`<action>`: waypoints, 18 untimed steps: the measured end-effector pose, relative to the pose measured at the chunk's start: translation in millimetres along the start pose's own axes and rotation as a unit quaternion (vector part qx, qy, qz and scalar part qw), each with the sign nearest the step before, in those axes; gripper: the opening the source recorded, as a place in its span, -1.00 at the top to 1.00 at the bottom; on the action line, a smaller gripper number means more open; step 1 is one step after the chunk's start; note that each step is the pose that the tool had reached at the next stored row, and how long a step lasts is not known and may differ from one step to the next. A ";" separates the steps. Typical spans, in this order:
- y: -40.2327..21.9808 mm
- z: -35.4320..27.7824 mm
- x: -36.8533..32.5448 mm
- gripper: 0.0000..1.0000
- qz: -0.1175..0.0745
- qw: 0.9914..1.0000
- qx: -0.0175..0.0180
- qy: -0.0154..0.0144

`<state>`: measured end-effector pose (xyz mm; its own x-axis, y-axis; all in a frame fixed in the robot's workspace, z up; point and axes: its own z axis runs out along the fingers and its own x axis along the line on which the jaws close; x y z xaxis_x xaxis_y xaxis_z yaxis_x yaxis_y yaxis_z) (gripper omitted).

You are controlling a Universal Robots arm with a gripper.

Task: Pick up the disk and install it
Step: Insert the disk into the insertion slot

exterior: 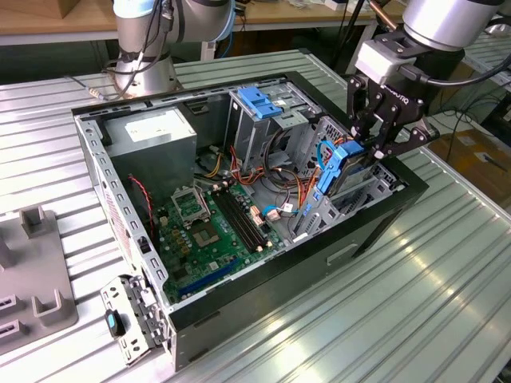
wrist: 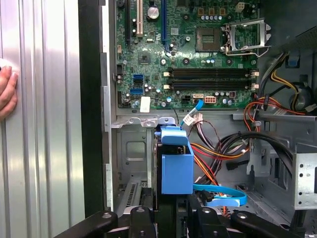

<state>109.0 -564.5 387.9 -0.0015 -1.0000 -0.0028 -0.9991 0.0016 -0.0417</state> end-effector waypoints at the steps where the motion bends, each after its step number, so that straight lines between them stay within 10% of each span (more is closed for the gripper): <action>1: 0.0 0.0 0.0 0.27 0.000 1.000 0.000 0.000; 18: 1.2 21.6 0.2 0.15 0.000 1.000 -0.002 0.002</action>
<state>108.7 -564.6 366.3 -0.0015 -1.0000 0.0004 -0.9993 0.0015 -0.0371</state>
